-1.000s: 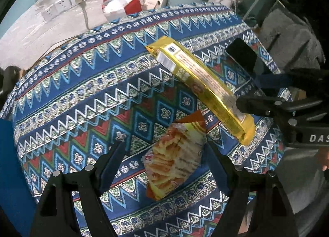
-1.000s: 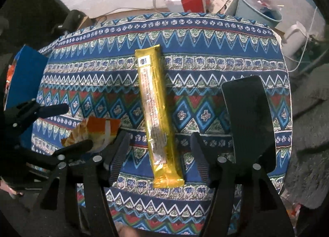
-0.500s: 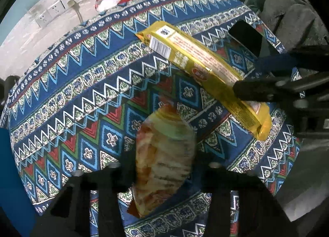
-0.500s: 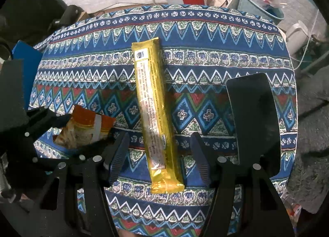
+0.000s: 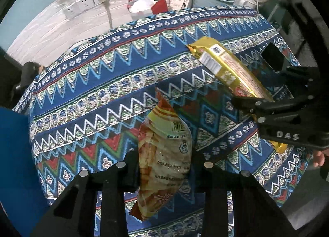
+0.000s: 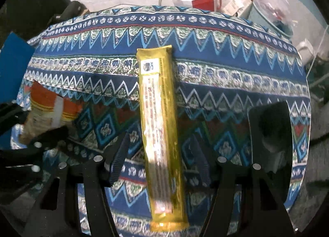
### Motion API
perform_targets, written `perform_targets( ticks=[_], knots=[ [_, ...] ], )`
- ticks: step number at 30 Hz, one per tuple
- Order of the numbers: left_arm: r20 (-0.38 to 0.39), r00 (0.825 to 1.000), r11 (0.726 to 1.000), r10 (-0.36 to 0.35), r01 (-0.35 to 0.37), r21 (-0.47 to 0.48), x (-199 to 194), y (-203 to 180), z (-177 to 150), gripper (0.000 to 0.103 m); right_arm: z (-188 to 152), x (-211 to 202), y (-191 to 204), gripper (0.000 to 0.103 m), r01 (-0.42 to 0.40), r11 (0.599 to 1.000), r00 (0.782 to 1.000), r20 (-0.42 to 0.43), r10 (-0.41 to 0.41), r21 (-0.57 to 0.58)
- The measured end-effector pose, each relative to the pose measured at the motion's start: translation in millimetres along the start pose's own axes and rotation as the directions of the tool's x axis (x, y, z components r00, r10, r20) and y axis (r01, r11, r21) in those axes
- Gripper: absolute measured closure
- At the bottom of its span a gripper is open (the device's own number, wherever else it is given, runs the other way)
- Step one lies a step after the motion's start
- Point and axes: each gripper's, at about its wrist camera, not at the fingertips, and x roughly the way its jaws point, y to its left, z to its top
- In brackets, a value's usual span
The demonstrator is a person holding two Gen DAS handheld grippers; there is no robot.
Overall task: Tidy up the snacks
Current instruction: 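Lift both held snacks and carry them over the box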
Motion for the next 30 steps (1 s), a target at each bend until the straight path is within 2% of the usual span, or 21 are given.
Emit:
perform_targets(
  ticks=[1,3,5,11,14,30],
  knots=[
    [-0.001,1.0,1.0,0.001,-0.001,-0.001,-0.3,3.8,-2.2,0.068,0.0,3.5,2.8,0.041,0.009,1.0,1.0,-0.003,-0.009,-0.013],
    [0.0,1.0,1.0,0.01,-0.01,-0.002,0.6,7.2,-2.0,0.068,-1.1,10.4,8.2,0.049,0.043,0.998,0.999,-0.005,-0.043,-0.042],
    [0.001,1.0,1.0,0.02,-0.02,-0.002,-1.3,13.7,-7.2,0.068,-1.6,10.9,13.5,0.07,0.078,0.995,0.997,0.005,-0.078,-0.066],
    [0.004,0.999,0.999,0.041,-0.041,-0.02,-12.9,42.1,-23.6,0.068,-2.7,8.7,24.7,0.073,0.084,0.993,0.996,0.01,-0.084,-0.087],
    [0.018,0.999,0.998,0.051,-0.05,-0.032,-20.9,55.1,-27.3,0.068,-5.4,-5.1,23.5,0.073,0.082,0.993,0.997,0.016,-0.081,-0.089],
    [0.079,0.992,0.993,0.098,-0.093,-0.07,-82.2,61.7,-41.3,0.068,-14.3,-71.6,41.3,0.073,0.052,0.995,0.994,0.102,-0.043,-0.088]
  ],
)
